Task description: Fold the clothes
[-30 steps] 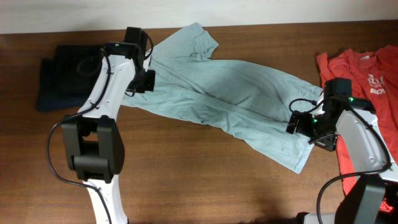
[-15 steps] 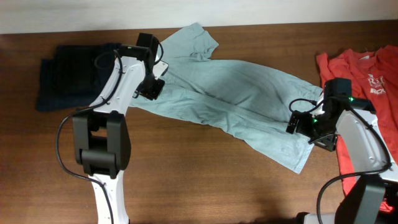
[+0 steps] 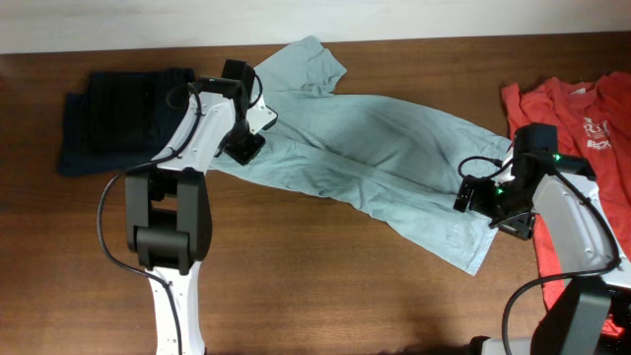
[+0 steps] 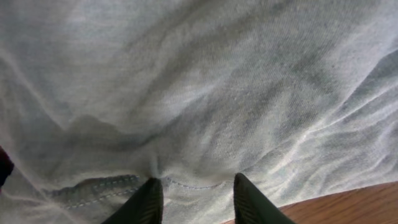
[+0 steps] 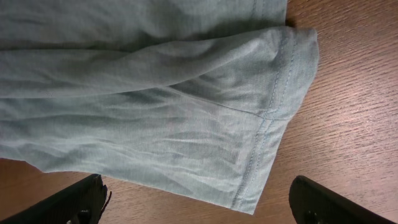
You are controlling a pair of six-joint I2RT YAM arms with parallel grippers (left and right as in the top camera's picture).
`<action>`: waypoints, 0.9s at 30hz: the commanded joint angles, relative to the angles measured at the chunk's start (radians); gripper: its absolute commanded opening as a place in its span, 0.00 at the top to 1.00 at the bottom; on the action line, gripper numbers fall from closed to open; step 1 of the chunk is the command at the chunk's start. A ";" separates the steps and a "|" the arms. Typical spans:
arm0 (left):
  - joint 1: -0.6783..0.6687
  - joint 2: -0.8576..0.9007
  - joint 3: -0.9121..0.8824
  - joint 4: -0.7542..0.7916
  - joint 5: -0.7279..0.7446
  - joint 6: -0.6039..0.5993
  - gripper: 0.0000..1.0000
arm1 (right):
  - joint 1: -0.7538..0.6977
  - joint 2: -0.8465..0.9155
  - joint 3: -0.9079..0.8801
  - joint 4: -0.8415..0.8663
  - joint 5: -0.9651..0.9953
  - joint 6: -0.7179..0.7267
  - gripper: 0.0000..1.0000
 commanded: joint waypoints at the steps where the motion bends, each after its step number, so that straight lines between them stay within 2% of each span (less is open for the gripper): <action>1: -0.002 0.006 0.008 0.003 0.018 0.032 0.57 | -0.004 0.003 -0.004 0.000 -0.005 -0.001 0.01; 7: -0.005 0.006 0.008 0.005 0.006 0.051 0.55 | -0.004 0.003 -0.004 0.000 -0.005 -0.001 0.01; 13: -0.005 0.006 0.008 0.006 0.006 0.054 0.72 | -0.004 0.003 -0.004 0.000 -0.005 0.000 0.01; 15: -0.005 0.006 0.008 0.006 0.007 0.054 0.72 | -0.004 0.003 -0.004 0.000 -0.005 0.000 0.01; 18: -0.005 0.006 0.008 0.006 0.007 0.053 0.58 | -0.004 0.003 -0.004 0.000 -0.005 0.000 0.01; 22: -0.007 0.006 0.008 0.005 0.007 0.053 0.54 | -0.004 0.003 -0.004 0.000 -0.005 -0.001 0.02; 27: -0.016 0.006 0.008 0.006 0.008 0.053 0.54 | -0.003 0.003 -0.004 0.000 -0.005 0.000 0.01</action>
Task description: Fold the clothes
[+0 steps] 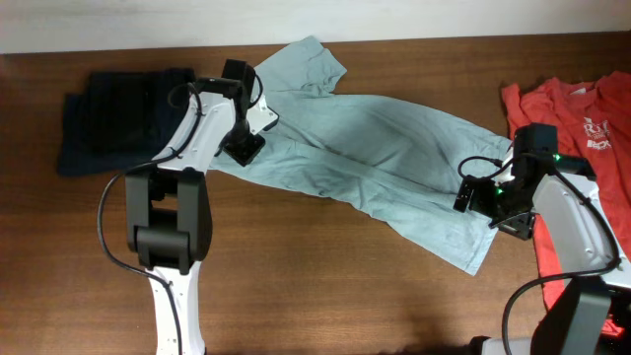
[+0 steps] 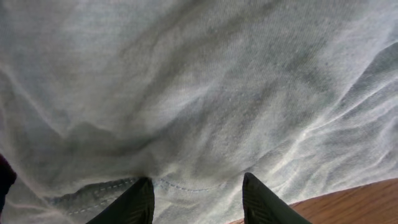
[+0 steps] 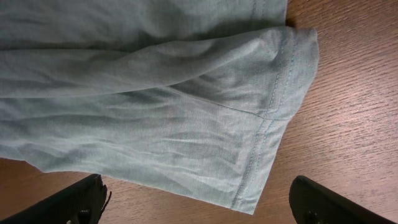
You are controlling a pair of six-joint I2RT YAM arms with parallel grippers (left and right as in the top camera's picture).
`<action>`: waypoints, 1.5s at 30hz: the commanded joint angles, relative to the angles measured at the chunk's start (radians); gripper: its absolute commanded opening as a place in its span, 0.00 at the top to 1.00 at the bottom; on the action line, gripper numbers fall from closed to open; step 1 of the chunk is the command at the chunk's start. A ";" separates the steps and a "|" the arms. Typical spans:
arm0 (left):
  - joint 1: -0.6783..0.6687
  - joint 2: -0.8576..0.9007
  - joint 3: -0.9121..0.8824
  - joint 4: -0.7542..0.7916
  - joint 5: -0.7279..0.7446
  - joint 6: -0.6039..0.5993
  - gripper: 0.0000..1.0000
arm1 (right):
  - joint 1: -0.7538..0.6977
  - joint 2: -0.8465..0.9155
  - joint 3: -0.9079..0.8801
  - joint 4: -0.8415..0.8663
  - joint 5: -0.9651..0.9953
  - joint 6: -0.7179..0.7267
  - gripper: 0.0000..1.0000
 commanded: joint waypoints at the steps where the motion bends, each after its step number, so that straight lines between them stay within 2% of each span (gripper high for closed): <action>1: -0.012 0.006 0.008 0.002 0.008 0.012 0.54 | -0.003 0.003 -0.004 0.000 -0.005 0.000 0.01; 10: -0.014 0.006 0.006 0.009 0.011 0.012 0.54 | -0.003 0.003 -0.004 0.001 -0.005 0.000 0.01; 14: -0.014 0.006 -0.002 0.014 0.011 0.013 0.49 | -0.003 0.003 -0.004 0.000 -0.005 0.000 0.01; 29: -0.014 0.030 -0.003 0.021 0.011 0.012 0.50 | -0.004 0.003 -0.004 0.001 -0.005 0.000 0.01; 34: -0.014 0.030 -0.003 0.021 0.011 0.012 0.64 | -0.004 0.003 -0.004 0.000 -0.005 0.000 0.01; 38: -0.015 0.030 -0.003 0.035 0.011 0.012 0.78 | -0.004 0.003 -0.004 0.000 -0.005 0.000 0.01; 45: -0.033 0.030 0.032 0.061 -0.012 0.012 0.93 | -0.004 0.003 -0.004 0.001 -0.005 0.000 0.01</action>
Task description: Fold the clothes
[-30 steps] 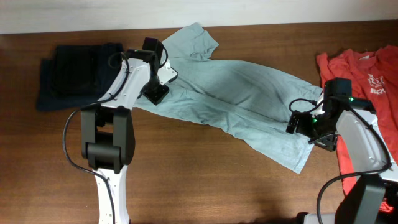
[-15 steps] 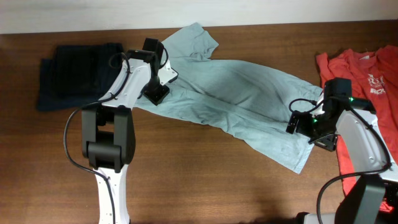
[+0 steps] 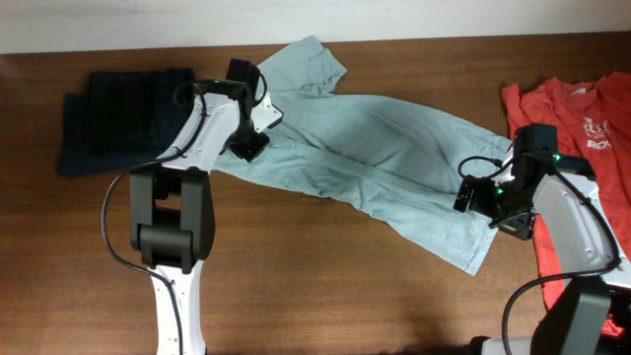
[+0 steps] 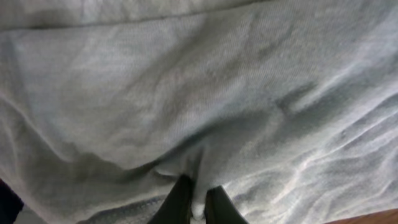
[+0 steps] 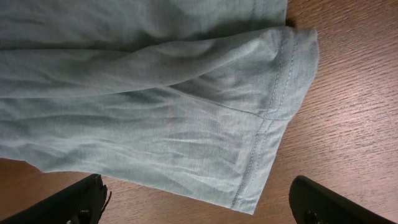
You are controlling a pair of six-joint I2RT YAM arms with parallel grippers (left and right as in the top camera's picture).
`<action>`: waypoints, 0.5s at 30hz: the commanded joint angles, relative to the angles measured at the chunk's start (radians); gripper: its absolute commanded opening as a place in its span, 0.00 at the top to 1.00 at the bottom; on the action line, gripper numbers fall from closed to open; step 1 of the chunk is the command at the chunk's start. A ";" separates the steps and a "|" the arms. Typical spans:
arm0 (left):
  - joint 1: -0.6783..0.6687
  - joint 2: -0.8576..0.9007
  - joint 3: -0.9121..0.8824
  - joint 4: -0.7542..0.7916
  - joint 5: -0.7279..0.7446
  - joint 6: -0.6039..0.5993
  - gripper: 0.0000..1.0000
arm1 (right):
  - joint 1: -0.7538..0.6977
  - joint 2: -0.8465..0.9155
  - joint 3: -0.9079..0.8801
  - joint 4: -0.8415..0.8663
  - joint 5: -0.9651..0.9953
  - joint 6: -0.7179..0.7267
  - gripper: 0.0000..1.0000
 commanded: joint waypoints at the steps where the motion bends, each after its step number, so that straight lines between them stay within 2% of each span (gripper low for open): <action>1: -0.024 0.018 0.044 0.006 -0.037 0.008 0.94 | -0.004 0.003 -0.004 0.001 -0.005 0.000 0.02; 8: -0.068 0.018 0.103 0.050 -0.200 0.008 0.96 | -0.003 0.003 -0.004 0.000 -0.005 0.000 0.01; 13: -0.075 0.018 0.103 0.110 -0.216 0.008 0.96 | -0.004 0.003 -0.004 0.001 -0.005 0.000 0.02; 15: -0.075 0.018 0.103 0.130 -0.215 0.008 0.91 | -0.004 0.003 -0.004 0.001 -0.005 0.000 0.01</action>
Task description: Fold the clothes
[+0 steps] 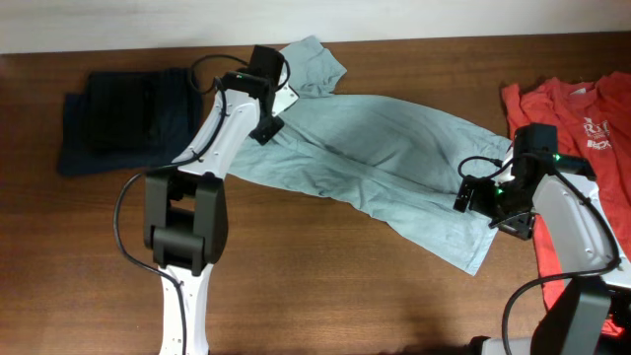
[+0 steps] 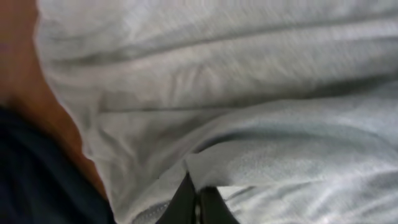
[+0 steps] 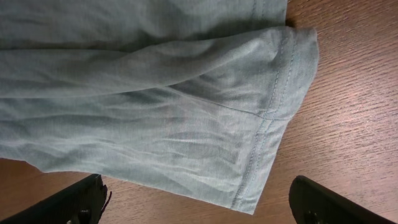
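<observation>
A pale green T-shirt (image 1: pixel 375 148) lies stretched slantwise across the wooden table, from the back centre to the front right. My left gripper (image 1: pixel 264 126) is shut on a pinch of its cloth near the upper left part of the shirt; in the left wrist view the fingers (image 2: pixel 198 202) meet on a fold of pale cloth (image 2: pixel 261 143). My right gripper (image 1: pixel 493 202) hangs open over the shirt's right end, its fingers (image 3: pixel 74 202) wide apart on either side of a hemmed sleeve (image 3: pixel 267 112), touching nothing.
A folded dark navy garment (image 1: pixel 118 113) lies at the back left, close beside my left arm. A red T-shirt with print (image 1: pixel 582 118) is spread at the right edge under my right arm. Bare wood (image 1: pixel 325 276) fills the front of the table.
My left gripper, still shut on the pale green cloth, has moved up and to the right toward the shirt's top, drawing the cloth with it. The right arm has not moved.
At first my left gripper stood open on the shirt's left edge, fingers either side of a hem. It stayed open a moment later, then was shut on a pinch of cloth. Now it holds that cloth further back and right. My right gripper stayed open over the sleeve throughout.
</observation>
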You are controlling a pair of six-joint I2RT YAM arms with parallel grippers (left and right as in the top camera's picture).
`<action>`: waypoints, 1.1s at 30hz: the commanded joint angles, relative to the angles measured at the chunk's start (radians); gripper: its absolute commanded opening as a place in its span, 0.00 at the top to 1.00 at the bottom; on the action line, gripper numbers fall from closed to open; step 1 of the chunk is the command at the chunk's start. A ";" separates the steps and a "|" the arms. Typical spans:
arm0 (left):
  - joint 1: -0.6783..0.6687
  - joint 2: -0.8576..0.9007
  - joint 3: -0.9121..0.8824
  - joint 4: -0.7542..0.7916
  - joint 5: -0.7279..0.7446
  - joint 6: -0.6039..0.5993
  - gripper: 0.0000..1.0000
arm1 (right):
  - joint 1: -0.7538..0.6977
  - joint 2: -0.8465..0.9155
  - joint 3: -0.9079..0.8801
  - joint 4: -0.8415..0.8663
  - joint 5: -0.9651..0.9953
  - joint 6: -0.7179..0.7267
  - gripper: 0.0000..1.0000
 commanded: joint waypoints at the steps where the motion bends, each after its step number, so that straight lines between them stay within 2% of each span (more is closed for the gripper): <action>1: 0.004 0.009 0.017 0.028 -0.027 0.008 0.91 | -0.004 0.003 -0.004 0.001 -0.005 0.000 0.01; 10: 0.004 0.011 0.017 0.129 0.043 -0.022 0.89 | -0.004 0.003 -0.004 0.001 -0.005 0.000 0.01; 11: 0.004 0.011 0.017 0.134 0.044 -0.022 0.85 | -0.004 0.003 -0.004 0.000 -0.005 0.000 0.01; 13: 0.004 0.011 0.017 0.144 0.046 -0.022 0.72 | -0.004 0.003 -0.004 0.001 -0.005 0.000 0.01; 16: 0.004 0.011 0.017 0.156 0.046 -0.027 0.70 | -0.004 0.003 -0.004 0.001 -0.005 0.000 0.01; 18: 0.004 0.011 0.018 0.176 0.044 -0.086 0.67 | -0.004 0.003 -0.004 0.001 -0.005 0.000 0.01; 20: 0.006 0.007 0.029 0.188 0.030 -0.213 0.66 | -0.004 0.003 -0.004 0.001 -0.005 0.000 0.02; 24: 0.021 -0.013 0.102 0.093 0.013 -0.410 0.57 | -0.004 0.003 -0.004 0.001 -0.005 0.000 0.01; 29: 0.053 -0.054 0.188 -0.114 0.013 -0.521 0.57 | -0.004 0.003 -0.004 0.001 -0.005 0.000 0.01; 33: 0.093 -0.058 0.194 -0.246 0.013 -0.547 0.75 | -0.004 0.003 -0.004 0.001 -0.005 0.000 0.01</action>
